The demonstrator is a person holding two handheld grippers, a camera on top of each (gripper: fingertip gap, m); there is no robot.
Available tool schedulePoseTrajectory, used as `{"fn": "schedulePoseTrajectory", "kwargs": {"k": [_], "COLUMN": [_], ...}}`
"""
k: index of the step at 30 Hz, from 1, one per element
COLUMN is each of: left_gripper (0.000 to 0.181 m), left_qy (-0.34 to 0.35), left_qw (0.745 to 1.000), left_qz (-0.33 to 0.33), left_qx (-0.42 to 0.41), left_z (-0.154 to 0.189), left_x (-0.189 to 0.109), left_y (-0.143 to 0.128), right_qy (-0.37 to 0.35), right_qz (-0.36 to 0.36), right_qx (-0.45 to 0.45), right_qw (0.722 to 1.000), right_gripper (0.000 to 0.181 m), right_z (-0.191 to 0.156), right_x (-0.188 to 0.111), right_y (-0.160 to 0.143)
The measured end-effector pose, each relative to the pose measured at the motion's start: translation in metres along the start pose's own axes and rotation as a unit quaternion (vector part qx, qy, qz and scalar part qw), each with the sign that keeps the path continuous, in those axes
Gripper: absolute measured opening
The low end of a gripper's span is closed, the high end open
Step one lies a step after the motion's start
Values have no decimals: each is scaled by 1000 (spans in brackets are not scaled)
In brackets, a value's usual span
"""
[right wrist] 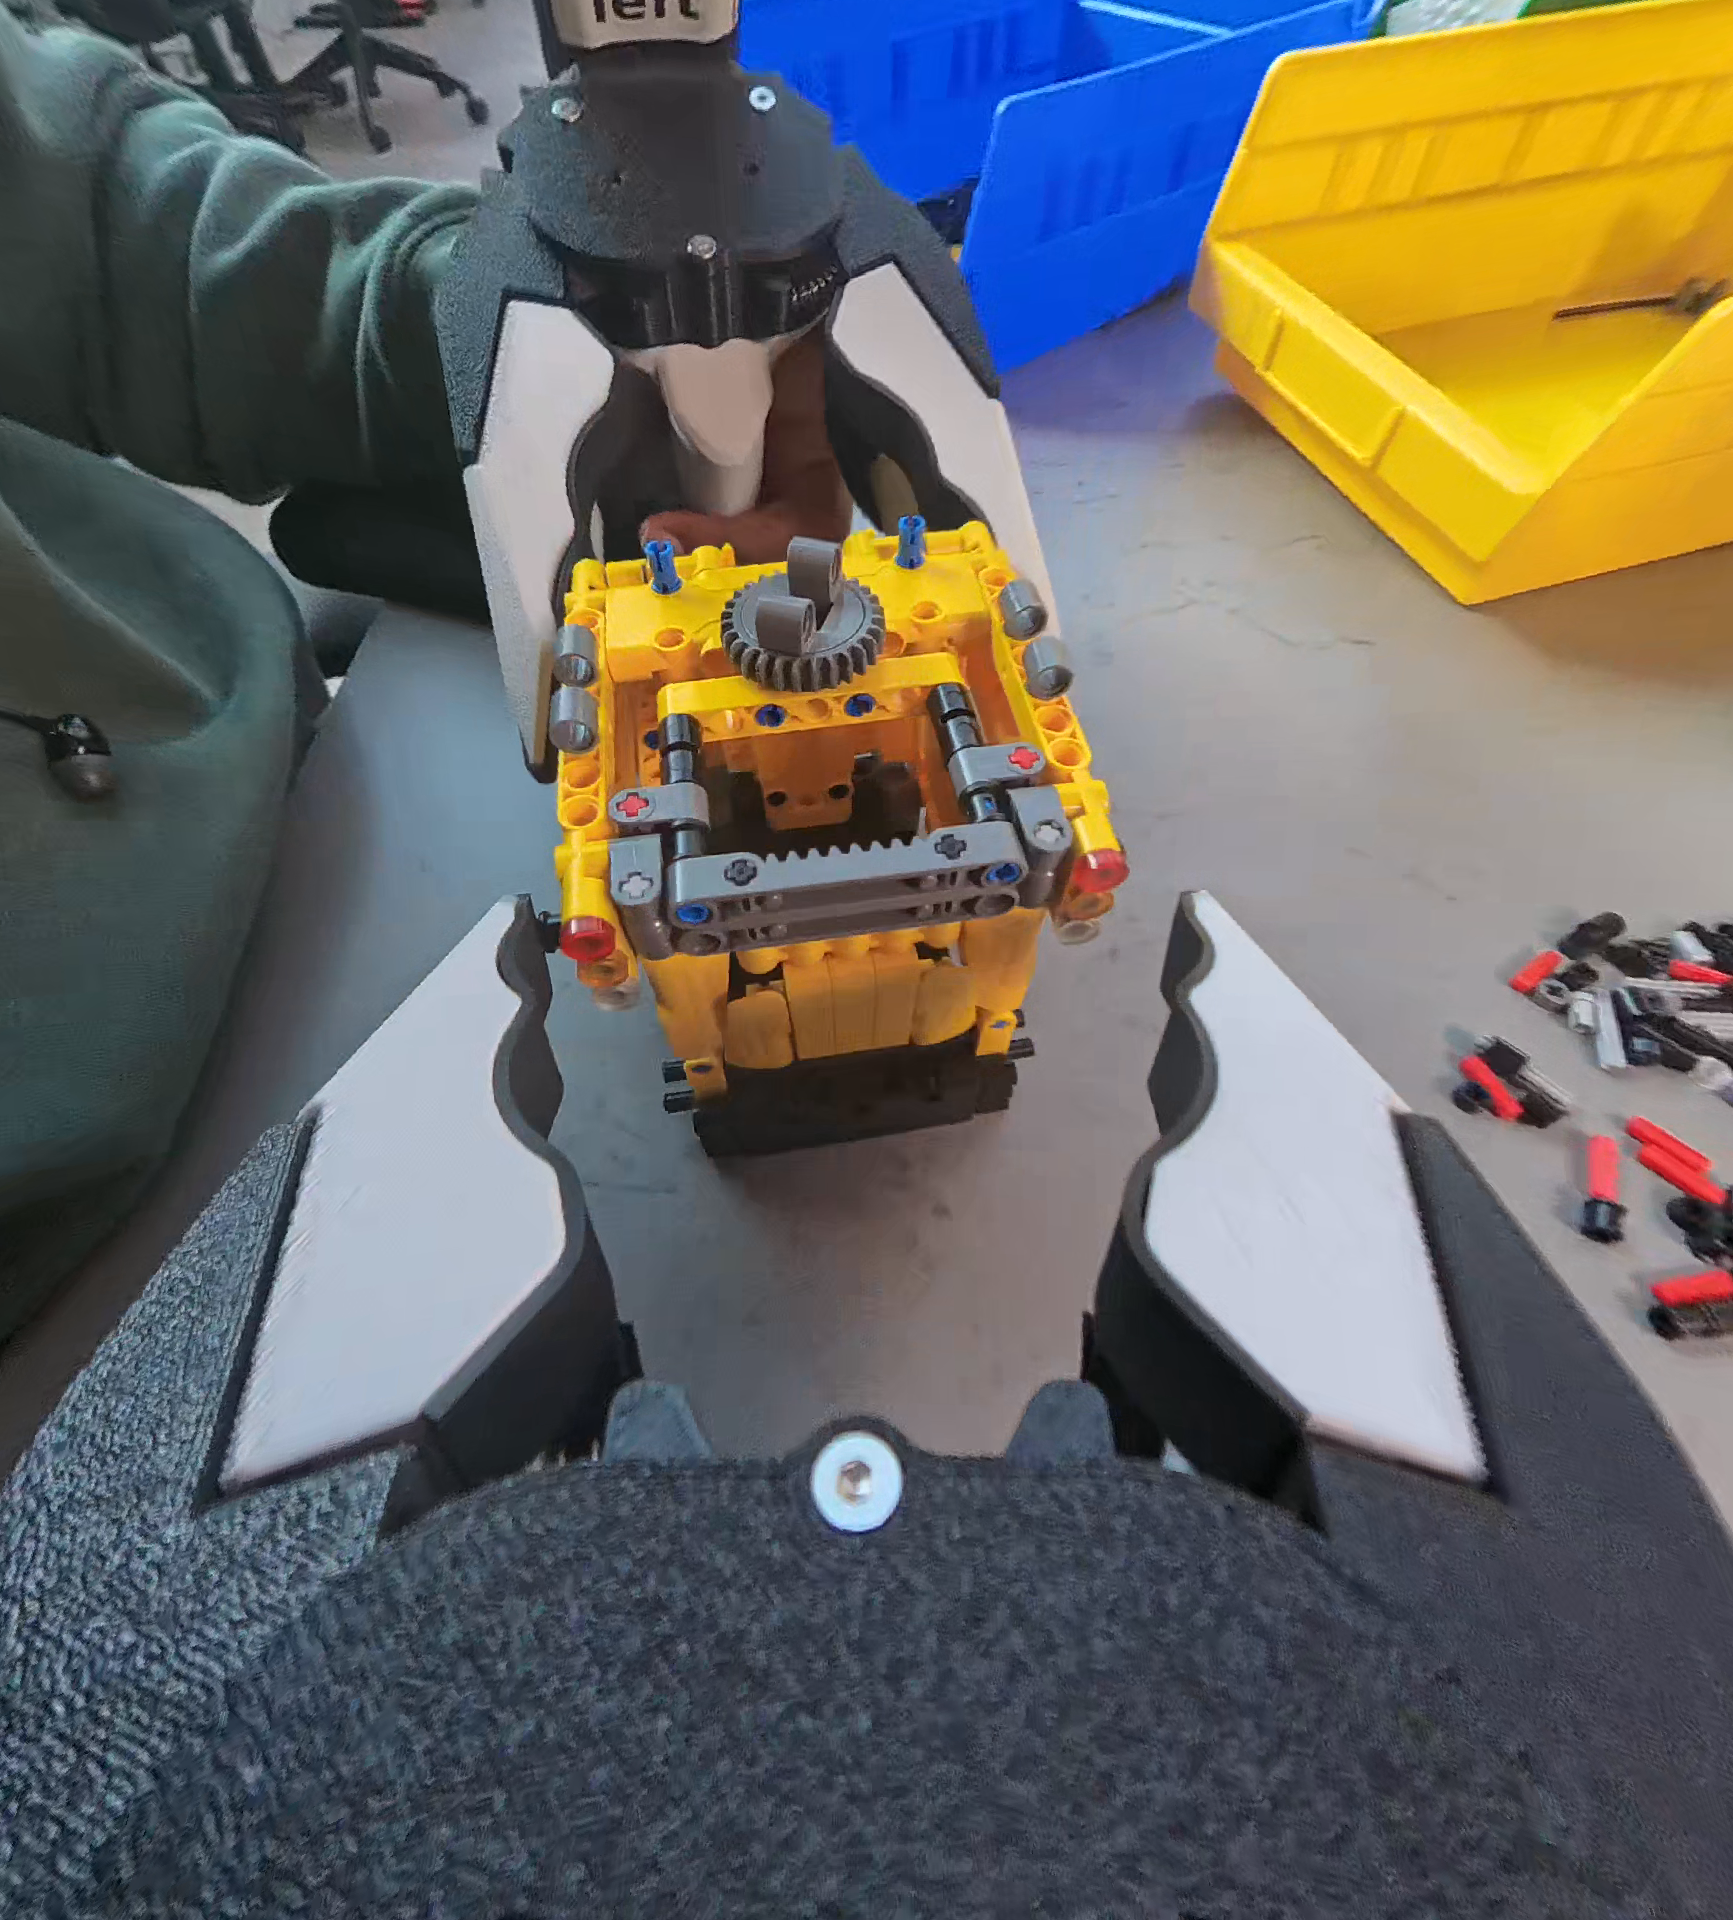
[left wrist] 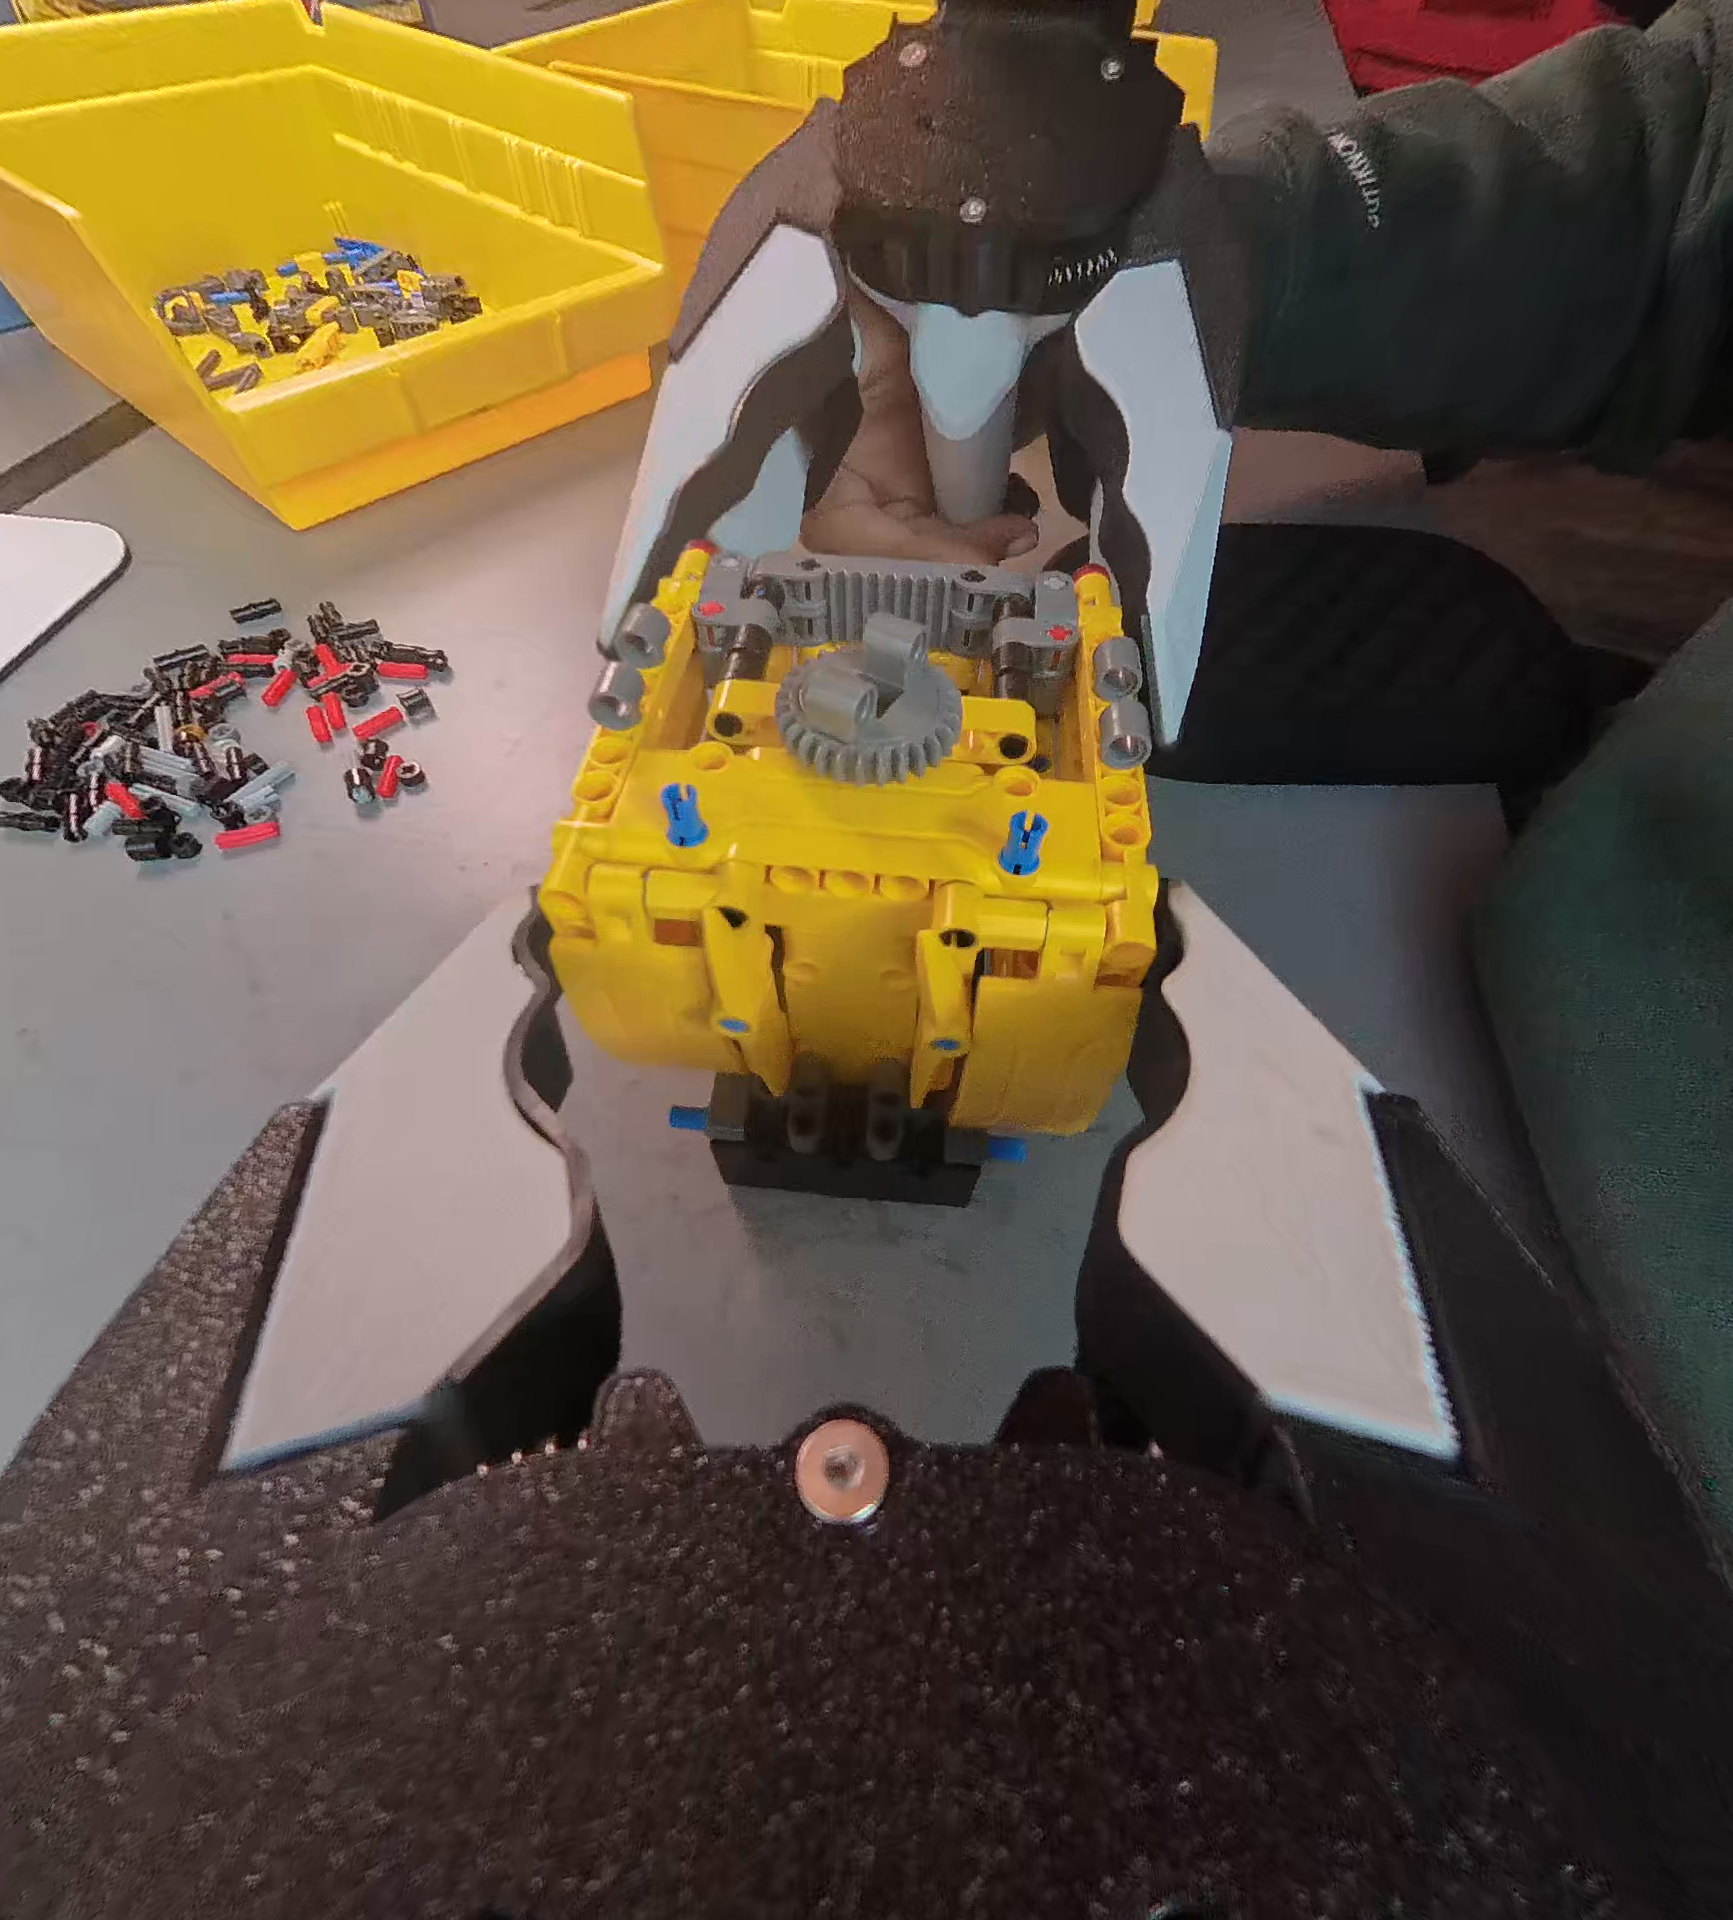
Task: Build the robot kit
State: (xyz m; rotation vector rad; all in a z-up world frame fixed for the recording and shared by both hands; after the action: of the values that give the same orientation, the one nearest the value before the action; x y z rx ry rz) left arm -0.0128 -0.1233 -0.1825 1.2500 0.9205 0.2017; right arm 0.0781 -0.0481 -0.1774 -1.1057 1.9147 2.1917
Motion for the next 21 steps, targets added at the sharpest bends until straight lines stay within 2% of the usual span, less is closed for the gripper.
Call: {"fn": "schedulePoseTrajectory", "kwargs": {"k": [5,11,13,21], "left_gripper": [108,106,106,106], "left_qy": [3,4,2,0], "left_qw": [1000,1000,1000,1000], "left_qz": [9,13,14,17], "left_qx": [-9,-5,-5,-4], "left_z": [-4,-7,-8,-10], "left_x": [1,4,4,5], "left_y": [0,1,1,2], "right_qy": [36,64,60,57], "right_qz": [14,35,52,50], "right_qx": [-8,2,-3,-3], "right_qw": [999,997,997,997], "right_gripper": [113,111,106,105], "right_z": [2,6,8,10], "right_x": [8,-2,-5,-8], "right_y": [-2,-4,-3,-4]}}
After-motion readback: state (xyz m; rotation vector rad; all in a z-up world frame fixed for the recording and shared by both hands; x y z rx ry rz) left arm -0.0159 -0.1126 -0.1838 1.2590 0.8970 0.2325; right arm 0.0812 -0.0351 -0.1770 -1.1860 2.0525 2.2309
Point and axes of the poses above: each gripper's, where its closed fingertips meet, x out along the fingers, y out of its top, z = x × y across the jaws, the point moved 5 cm from there along -x, back along the fingers, and after that the axes turned 6 degrees about -z, right-handed, at the moved point
